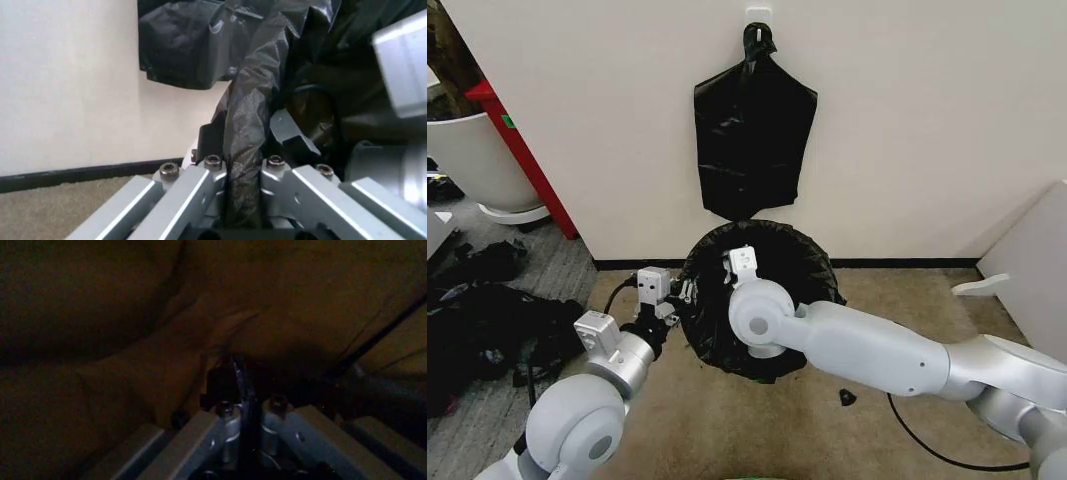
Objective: Place the garbage bag over the trash bin.
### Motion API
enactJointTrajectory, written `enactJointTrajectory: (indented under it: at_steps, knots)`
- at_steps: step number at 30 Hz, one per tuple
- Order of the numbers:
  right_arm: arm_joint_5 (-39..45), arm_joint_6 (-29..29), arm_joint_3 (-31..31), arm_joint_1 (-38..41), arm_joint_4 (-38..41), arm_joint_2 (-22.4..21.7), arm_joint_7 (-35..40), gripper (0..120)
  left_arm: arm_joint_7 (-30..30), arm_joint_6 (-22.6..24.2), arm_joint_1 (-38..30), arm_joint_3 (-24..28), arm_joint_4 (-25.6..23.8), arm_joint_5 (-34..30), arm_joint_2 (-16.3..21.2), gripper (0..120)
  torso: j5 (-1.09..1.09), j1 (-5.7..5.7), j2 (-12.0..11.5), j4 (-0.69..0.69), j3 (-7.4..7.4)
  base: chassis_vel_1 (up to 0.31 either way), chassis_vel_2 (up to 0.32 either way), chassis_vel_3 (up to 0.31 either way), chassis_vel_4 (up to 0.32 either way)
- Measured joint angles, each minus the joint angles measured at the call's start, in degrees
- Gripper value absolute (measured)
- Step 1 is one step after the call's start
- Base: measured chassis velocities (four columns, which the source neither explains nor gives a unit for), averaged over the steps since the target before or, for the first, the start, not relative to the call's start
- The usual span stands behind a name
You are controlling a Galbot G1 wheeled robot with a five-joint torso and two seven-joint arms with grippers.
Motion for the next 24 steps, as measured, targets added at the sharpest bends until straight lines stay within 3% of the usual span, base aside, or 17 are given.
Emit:
enactJointTrajectory:
  at_steps: [7, 24]
  knots:
    - [-0.8, -0.2, 0.3, 0.2, -1.8, -0.3, -0.6, 0, -0.1, 0.0, 0.2, -0.2, -0.4, -0.2, 0.0, 1, 0.0, 0.0, 0.0, 0.0, 0.0, 0.0, 0.0, 0.0, 0.0]
    - [0.0, 0.1, 0.3, -0.6, 2.1, -1.3, -0.3, 0, -1.9, -0.2, -2.6, -0.5, 1.9, -1.7, -0.3, 1, 0.0, 0.0, 0.0, 0.0, 0.0, 0.0, 0.0, 0.0, 0.0]
